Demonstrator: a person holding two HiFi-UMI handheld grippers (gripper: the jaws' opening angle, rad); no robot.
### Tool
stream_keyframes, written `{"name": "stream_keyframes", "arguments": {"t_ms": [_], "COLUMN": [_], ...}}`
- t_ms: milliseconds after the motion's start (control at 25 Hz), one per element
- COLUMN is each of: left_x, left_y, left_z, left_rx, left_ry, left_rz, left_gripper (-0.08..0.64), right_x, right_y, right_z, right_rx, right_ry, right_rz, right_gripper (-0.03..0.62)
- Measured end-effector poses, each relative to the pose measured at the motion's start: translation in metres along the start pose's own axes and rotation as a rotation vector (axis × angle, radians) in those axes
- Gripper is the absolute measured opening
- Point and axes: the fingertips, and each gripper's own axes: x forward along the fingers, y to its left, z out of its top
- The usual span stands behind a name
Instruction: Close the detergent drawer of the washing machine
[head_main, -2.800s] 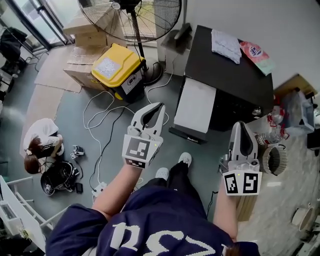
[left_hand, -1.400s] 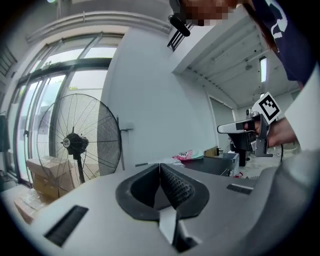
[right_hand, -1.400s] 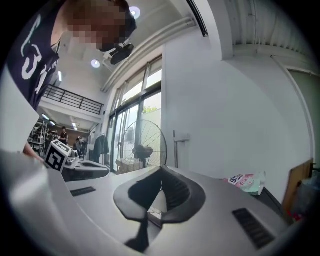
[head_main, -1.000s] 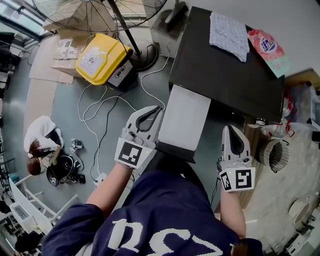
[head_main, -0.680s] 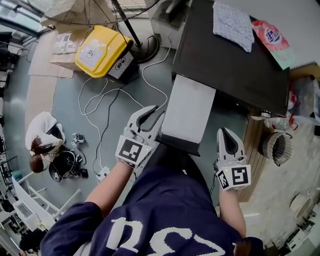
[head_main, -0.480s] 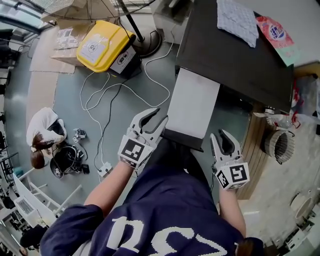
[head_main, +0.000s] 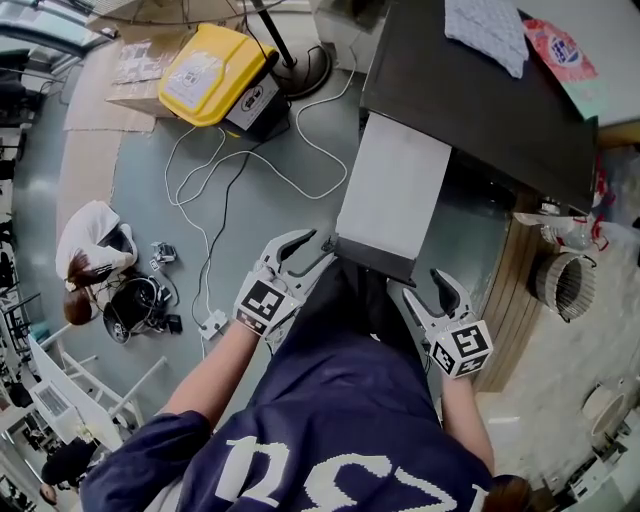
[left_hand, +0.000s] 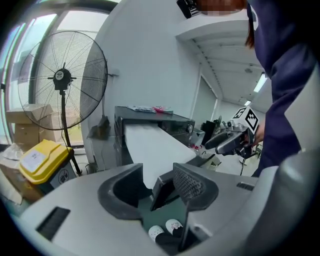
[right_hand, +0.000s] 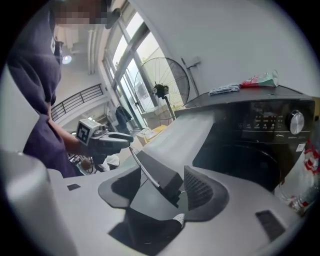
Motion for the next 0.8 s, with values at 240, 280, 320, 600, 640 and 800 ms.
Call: {"name": "stream_keyframes", "arguments": {"t_ms": [240, 280, 320, 600, 640, 800], "left_x": [0.006, 0.007, 0.009, 0.012, 0.012, 0.012], "left_y": [-0.015, -0.015, -0.015, -0.020, -0.020, -0.020], "left_z": [-0.023, -0.026, -0.028, -0.028, -0.027, -0.025], "left_rx": [-0.011, -0.010, -0.010, -0.016, -0.004, 0.042], "left_ry": [0.047, 0.055, 0.062, 0.069, 0.071, 0.081], "left_rz": [-0.042, -0.048, -0.054, -0.100, -0.097, -0.077], "left_gripper": [0.209, 0.210, 0.210, 0.193, 0.190, 0.178], "right_x": [0.007, 0.008, 0.009, 0.009, 0.009, 0.009], "right_y": [0.008, 0.009, 0.010, 0.016, 0.016, 0.015], "right_z": [-0.014, -0.015, -0.016, -0.016, -0.015, -0.013], "right_rx": [-0.034, -0.038, -0.039, -0.068, -0.064, -0.041], "right_ry": [0.042, 0.044, 0.047, 0.057, 0.055, 0.044], "right_rz": [0.000, 0.000, 0.006, 0.037, 0.038, 0.046], "right_gripper": [0.271, 0.263, 0.255, 0.104, 0.104, 0.099]}}
